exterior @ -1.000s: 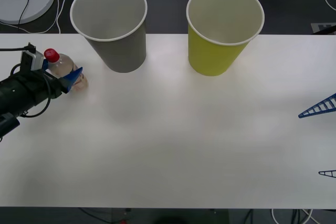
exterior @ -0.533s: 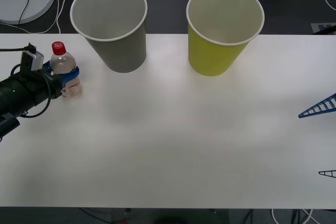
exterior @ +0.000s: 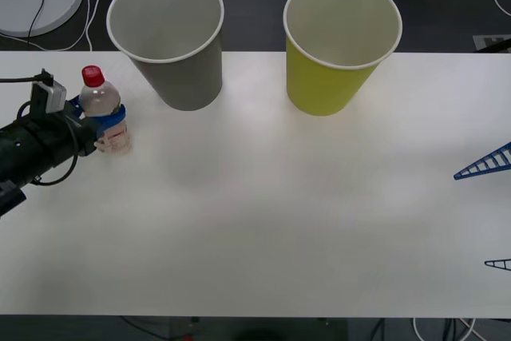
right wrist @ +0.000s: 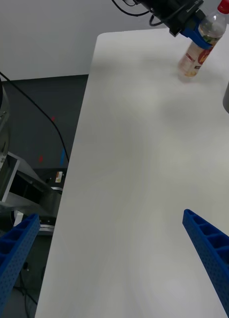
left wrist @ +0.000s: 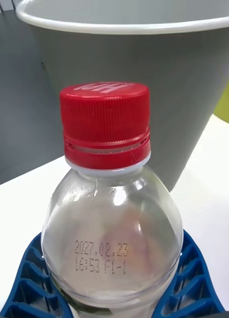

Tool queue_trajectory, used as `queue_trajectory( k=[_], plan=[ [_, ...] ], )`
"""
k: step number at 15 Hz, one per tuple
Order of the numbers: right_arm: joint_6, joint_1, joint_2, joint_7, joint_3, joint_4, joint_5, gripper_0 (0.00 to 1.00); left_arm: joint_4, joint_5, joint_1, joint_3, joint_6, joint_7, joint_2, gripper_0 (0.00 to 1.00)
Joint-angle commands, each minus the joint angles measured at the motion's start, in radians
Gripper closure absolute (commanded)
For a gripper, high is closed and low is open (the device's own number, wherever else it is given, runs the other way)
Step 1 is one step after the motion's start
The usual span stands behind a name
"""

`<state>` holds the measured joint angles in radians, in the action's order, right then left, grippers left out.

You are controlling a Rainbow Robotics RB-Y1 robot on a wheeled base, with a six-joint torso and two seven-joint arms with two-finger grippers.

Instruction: Put the can into the green bin and the plastic bottle into the gray bin

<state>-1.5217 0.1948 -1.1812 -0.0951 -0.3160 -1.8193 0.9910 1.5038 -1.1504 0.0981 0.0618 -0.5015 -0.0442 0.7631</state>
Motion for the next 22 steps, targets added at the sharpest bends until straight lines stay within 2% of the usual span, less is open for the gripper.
queue_trajectory(
  k=[1,8,13,16,19,22],
  plan=[
    [0.000,0.000,0.000,0.000,0.000,0.000,0.000,0.00,0.053,0.020,-0.044,-0.022,0.000,-0.003,0.019,1.00],
    [0.000,0.000,0.000,0.000,0.000,0.000,0.000,0.00,0.159,0.040,-0.143,-0.074,-0.005,-0.046,0.085,1.00],
    [0.000,0.000,0.000,0.000,0.000,0.000,0.000,0.00,0.170,0.067,-0.149,-0.125,-0.075,-0.095,0.150,1.00],
    [0.000,0.000,0.000,0.000,0.000,0.000,0.000,0.00,0.190,0.094,-0.173,-0.148,-0.098,-0.125,0.212,1.00],
    [0.000,0.000,0.000,0.000,0.000,0.000,0.000,0.00,0.239,0.094,-0.219,-0.195,-0.127,-0.220,0.265,1.00],
    [0.000,0.000,0.000,0.000,0.000,0.000,0.000,0.00,0.276,0.055,-0.236,-0.241,-0.169,-0.327,0.321,1.00]
  ],
)
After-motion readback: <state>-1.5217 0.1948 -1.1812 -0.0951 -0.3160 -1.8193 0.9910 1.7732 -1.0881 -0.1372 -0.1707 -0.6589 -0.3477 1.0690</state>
